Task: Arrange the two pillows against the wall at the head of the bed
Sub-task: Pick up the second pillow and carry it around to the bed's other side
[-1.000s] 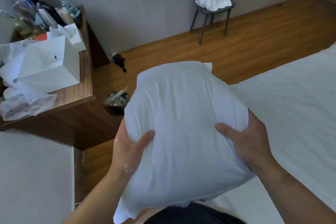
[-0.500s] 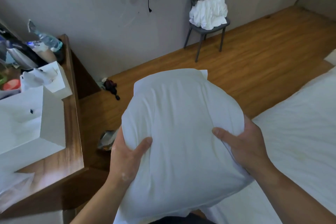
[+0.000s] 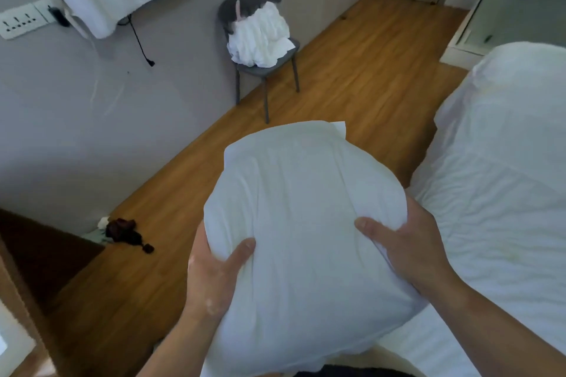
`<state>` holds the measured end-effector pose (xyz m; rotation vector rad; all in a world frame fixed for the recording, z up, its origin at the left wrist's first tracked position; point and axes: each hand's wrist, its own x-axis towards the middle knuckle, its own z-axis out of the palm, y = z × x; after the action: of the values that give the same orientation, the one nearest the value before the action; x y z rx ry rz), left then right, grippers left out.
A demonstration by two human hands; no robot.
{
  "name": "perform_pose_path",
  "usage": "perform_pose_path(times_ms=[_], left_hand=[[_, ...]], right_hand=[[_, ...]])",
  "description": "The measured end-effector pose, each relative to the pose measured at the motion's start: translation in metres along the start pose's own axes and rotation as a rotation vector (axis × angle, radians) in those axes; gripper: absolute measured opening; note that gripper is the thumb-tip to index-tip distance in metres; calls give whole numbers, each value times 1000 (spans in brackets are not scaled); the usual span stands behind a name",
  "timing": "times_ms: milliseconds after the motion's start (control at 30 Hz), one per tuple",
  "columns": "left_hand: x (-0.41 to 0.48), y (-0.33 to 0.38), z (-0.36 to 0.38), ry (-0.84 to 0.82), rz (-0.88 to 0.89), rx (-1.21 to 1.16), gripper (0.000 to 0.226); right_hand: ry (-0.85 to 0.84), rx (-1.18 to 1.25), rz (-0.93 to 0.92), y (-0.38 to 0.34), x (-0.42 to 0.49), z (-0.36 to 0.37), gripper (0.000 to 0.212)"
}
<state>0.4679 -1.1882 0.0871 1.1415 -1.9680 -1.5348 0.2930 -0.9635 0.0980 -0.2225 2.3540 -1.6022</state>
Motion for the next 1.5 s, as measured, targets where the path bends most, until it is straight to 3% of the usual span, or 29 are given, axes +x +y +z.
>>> perform_pose_path(times_ms=[433,600,1033,1167,1400,1500], left_hand=[[263,93,135,-192,104,47,66],[362,136,188,-293,180,15,83],[634,242,339,-671,301,52,77],[690,273,400,-764,327,85,88],[764,325,537,-842,370,162,76],[790,350,596,-830,376,196,92]], right_hand=[[188,-2,58,-45,235,0,54],[291,-13,71,-63,316,2,56],[641,32,157,-110,531,23,43],[728,38,182,-116,591,11,44],[832,75,178,-100,716,-47,51],[837,81,197,-100,769,-81,49]])
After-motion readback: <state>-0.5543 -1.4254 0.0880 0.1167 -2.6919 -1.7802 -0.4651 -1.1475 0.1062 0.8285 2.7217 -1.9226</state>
